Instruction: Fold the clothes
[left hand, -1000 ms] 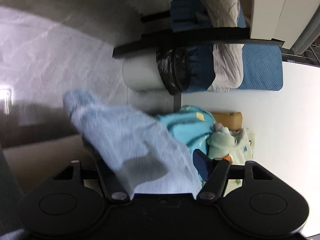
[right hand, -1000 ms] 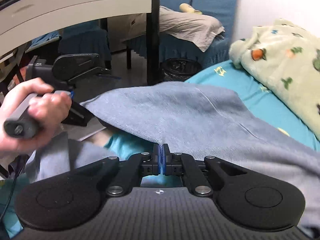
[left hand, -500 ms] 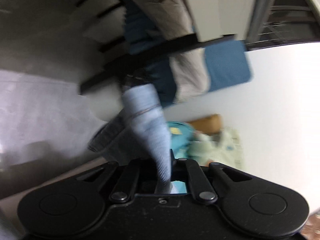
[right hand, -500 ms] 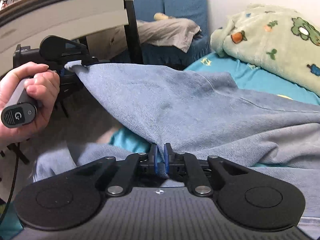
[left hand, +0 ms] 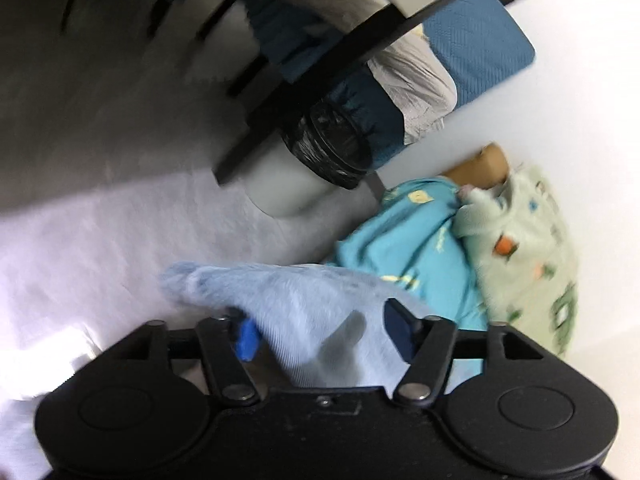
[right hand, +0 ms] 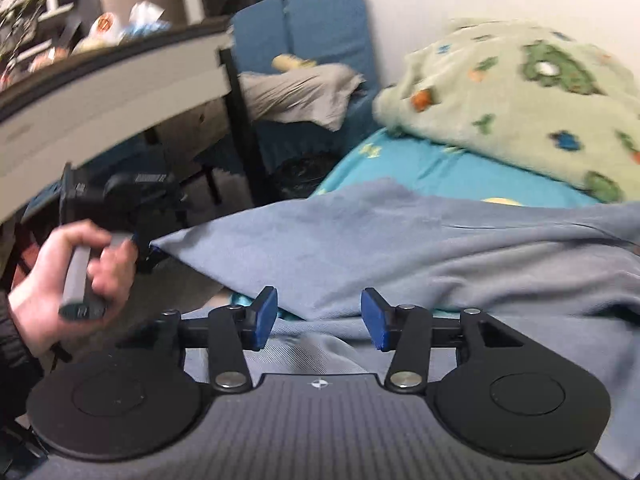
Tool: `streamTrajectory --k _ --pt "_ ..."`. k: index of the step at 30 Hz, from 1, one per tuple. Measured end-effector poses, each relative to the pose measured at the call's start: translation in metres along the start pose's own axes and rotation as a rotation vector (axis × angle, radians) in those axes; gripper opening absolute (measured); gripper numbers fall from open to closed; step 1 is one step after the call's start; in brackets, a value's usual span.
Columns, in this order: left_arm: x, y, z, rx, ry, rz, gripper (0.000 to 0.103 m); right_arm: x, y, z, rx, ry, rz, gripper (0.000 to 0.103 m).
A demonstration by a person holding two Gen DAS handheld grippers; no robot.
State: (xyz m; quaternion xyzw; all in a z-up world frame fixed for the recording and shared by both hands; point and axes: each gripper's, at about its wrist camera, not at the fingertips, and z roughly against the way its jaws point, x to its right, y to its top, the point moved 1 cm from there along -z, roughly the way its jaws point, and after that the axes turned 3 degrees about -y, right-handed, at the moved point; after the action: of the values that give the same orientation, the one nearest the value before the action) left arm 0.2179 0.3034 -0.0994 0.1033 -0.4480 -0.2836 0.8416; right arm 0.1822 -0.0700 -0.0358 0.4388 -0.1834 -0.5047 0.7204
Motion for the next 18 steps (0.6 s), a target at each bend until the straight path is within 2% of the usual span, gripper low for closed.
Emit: streamTrajectory --k 2,5,9,11,18 --pt "0.003 -0.01 0.017 0.017 0.023 -0.026 0.07 0.013 -0.004 0.029 -0.004 -0.034 -0.04 0.05" --pt "0.015 -0.023 0.038 0.025 0.003 -0.071 0.072 0.039 -0.011 0.068 0.004 -0.095 -0.079 0.05" --pt "0.04 -0.048 0.064 0.022 -0.034 -0.207 0.076 0.077 -0.017 0.116 0.015 -0.209 -0.13 0.052" --pt "0.053 -0.067 0.079 0.005 -0.051 -0.283 0.076 0.099 -0.02 0.138 0.028 -0.264 -0.179 0.056" --pt "0.088 -0.133 0.126 -0.036 -0.105 -0.45 0.078 0.21 -0.05 0.211 0.186 -0.391 -0.588 0.056"
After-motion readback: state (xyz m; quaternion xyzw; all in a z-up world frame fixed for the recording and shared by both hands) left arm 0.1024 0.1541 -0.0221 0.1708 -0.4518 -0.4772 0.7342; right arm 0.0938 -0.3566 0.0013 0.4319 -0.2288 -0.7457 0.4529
